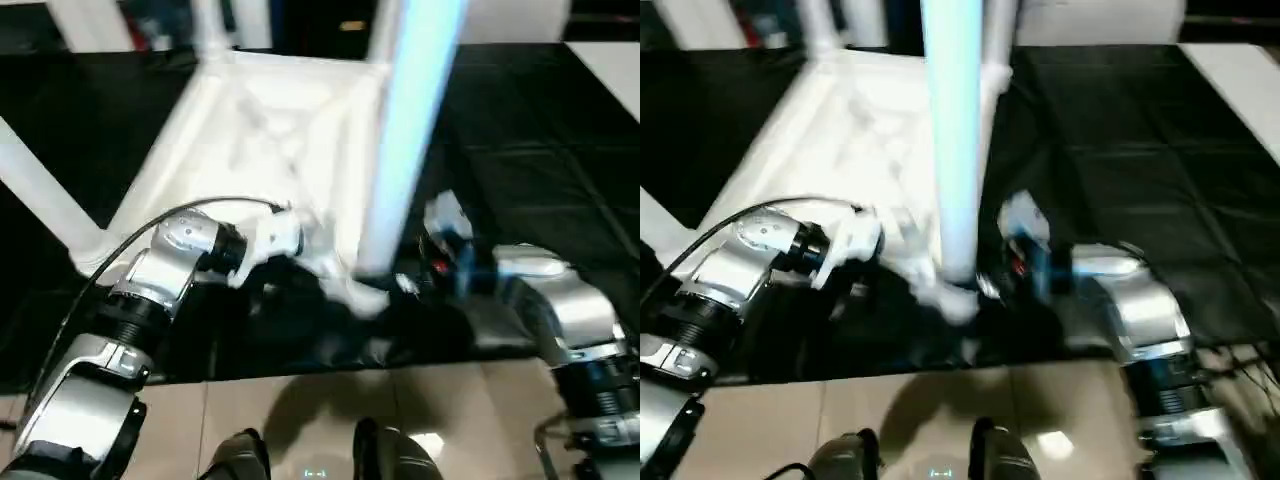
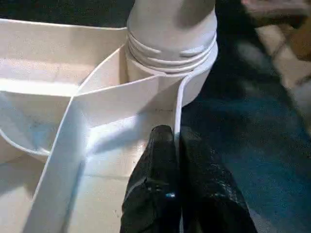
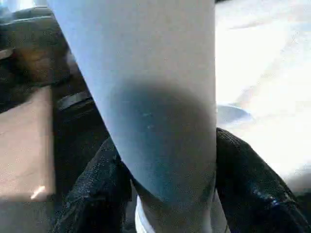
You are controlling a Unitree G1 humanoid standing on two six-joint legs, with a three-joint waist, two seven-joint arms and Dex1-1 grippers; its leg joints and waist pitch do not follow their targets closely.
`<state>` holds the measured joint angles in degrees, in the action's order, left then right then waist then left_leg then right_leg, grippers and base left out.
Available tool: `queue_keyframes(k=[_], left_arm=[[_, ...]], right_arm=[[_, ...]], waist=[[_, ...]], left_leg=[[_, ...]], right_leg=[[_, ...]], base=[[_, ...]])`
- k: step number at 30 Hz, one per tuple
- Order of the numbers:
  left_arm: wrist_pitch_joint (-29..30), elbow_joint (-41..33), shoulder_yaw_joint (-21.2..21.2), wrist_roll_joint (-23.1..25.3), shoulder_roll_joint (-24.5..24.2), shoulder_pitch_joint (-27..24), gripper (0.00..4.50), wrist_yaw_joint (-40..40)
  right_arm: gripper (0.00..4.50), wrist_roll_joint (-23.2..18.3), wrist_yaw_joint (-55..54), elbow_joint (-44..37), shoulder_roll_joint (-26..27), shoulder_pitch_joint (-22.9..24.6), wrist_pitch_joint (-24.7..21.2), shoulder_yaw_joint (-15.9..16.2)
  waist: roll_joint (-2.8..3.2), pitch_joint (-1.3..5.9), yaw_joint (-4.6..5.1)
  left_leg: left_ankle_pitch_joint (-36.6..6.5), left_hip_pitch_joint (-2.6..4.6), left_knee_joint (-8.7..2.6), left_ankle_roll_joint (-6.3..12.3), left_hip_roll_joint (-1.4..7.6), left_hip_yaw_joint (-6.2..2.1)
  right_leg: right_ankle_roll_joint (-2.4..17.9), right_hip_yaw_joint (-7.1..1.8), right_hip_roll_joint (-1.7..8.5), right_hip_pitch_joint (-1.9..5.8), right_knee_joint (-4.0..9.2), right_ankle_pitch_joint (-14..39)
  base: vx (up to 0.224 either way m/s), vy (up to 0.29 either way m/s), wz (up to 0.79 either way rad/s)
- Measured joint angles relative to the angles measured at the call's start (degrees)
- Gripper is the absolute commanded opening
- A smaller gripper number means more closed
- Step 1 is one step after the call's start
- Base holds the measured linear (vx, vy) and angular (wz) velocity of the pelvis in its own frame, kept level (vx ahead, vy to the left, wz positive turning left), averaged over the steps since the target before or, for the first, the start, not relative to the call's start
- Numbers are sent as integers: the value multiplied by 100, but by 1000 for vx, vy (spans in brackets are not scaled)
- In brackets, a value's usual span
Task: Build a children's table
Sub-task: Rotate leg to tighten
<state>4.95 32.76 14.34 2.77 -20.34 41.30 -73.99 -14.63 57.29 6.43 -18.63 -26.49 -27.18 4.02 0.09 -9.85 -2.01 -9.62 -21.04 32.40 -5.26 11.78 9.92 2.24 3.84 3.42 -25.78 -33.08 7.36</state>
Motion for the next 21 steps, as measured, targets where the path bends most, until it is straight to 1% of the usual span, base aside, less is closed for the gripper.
queue_keyframes(k=[2, 5, 8, 11, 14, 16, 18, 21], left_arm=[[248, 0, -48, 67, 196, 50, 0, 389], [614, 42, -153, 154, 387, 157, 0, 944], [1037, 155, -277, 277, 719, 355, 0, 1630], [1268, 126, -343, 296, 879, 395, 0, 1898], [1266, 102, -349, 315, 884, 396, 0, 1917], [1247, 98, -337, 325, 882, 395, 0, 1915], [1193, 72, -320, 341, 856, 370, 0, 1895], [1050, -3, -256, 357, 745, 320, 0, 1737]], right_arm=[[206, 113, -585, -59, 211, -17, -186, -177], [206, 363, -1551, -119, 698, -162, -532, -369], [206, 700, -2704, 11, 1270, -410, -636, -587], [206, 808, -3188, 50, 1460, -509, -663, -640], [206, 827, -3289, 45, 1515, -504, -605, -644], [276, 828, -3289, 47, 1516, -495, -585, -644], [278, 825, -3282, 4, 1562, -461, -583, -644], [320, 812, -3145, -106, 1569, -334, -503, -640]], waist=[[1, 1, 55], [1, 1, 93], [3, 1, 154], [5, 3, 171], [7, 4, 163], [7, 3, 164], [7, 3, 167], [7, 3, 169]], left_leg=[[0, 2, -6, -1, -3, 0], [1, 4, -14, -1, -3, -6], [0, -2, -16, -2, -3, -7], [-1, -6, -46, 0, -8, -6], [14, -3, -67, 25, -6, -6], [17, -4, -67, 29, -6, -6], [17, -3, -67, 29, -5, -5], [16, -3, -75, 28, -4, -5]], right_leg=[[-1, 0, 0, 0, 7, 0], [-2, 6, -5, -1, 5, 0], [-2, 5, -3, -5, 11, 0], [-10, 2, 0, -4, 26, 5], [-15, 5, -2, -4, 31, 11], [-13, 6, -2, -5, 31, 10], [-13, 6, -2, -5, 32, 10], [-14, 6, -3, -5, 38, 11]], base=[[0, 0, 0], [0, 0, 0], [0, 0, 0], [0, 0, 0], [0, 0, 0], [0, 0, 0], [0, 0, 0], [0, 0, 0]])
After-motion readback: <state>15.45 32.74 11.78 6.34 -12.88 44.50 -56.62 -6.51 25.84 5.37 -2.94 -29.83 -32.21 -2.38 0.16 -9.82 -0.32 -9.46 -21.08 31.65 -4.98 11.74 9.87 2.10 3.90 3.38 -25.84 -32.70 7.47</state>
